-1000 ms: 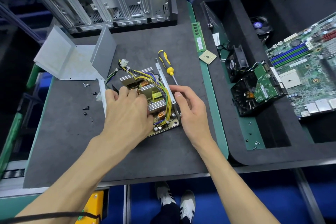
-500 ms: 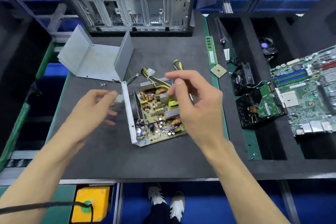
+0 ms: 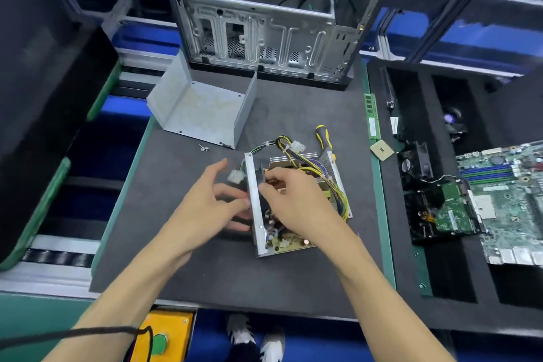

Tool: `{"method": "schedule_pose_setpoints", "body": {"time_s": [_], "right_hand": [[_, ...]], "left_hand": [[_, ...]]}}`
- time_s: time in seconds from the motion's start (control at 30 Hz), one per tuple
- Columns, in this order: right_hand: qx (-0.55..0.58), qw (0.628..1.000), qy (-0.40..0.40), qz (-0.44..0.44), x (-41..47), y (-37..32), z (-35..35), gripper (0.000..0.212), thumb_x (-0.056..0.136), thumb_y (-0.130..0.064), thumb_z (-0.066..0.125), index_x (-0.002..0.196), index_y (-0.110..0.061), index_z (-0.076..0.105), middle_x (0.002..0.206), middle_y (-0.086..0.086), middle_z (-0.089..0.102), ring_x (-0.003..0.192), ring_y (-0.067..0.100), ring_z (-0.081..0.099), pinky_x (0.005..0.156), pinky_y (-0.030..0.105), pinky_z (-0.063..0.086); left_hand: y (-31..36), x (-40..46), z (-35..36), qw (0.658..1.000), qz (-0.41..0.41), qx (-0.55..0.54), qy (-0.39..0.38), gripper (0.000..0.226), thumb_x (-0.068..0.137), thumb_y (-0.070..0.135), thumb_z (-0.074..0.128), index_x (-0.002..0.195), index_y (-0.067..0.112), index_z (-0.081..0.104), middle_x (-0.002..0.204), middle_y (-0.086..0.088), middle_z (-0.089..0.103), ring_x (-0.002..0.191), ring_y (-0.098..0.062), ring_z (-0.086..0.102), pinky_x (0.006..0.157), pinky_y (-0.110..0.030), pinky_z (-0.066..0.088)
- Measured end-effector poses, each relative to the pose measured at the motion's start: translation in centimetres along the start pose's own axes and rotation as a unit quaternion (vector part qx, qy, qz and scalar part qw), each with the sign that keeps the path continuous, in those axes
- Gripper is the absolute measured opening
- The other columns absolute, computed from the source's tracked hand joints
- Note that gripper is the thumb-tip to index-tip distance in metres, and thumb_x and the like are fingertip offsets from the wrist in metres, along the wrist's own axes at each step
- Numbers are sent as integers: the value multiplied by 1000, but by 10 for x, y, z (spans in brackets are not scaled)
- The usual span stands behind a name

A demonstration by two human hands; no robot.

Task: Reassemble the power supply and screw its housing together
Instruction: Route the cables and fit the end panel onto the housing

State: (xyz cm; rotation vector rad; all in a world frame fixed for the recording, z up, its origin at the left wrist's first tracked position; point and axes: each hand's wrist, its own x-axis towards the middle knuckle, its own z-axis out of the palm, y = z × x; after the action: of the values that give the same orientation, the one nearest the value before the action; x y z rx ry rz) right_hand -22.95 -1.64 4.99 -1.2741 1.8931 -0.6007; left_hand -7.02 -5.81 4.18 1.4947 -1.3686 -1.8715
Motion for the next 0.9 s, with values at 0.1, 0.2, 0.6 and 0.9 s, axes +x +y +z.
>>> {"method": "schedule_pose_setpoints", "body": {"time_s": [0.1,0.2,0.6,0.9], "right_hand": [[15,999,28,-7,6,-1,1,20,97,-22,57,80,-19,69,70,-11,68,65,0,59,59,9,42],[-3,1000,18,2,8,0,0,35,99,-24,55,63,-24,55,51,-17,54,51,1,49,51,16,36],[-78,997,10,25,-17,-20,25,24,93,-26,59,105,-22,38,111,3,55,102,28,53,77,38,41],[-28,999,-29,14,-29,-16,-23,27,93,-23,64,119,-18,59,108,-1,69,99,22,64,91,43,52]], "left_hand": [[-3,4,-3,1000,7,3,-12,83,90,-1,70,155,31,28,105,-11,69,79,-27,77,65,-34,64],[-6,9,-5,1000,10,8,-24,85,90,0,71,154,33,27,104,-11,69,79,-26,77,66,-32,63],[-9,22,-21,986,73,147,40,33,86,18,79,115,24,64,97,-6,67,71,-27,73,75,-34,61],[-10,22,-21,989,97,108,16,23,84,21,80,101,26,65,96,10,74,95,-6,70,84,-36,58]]}}
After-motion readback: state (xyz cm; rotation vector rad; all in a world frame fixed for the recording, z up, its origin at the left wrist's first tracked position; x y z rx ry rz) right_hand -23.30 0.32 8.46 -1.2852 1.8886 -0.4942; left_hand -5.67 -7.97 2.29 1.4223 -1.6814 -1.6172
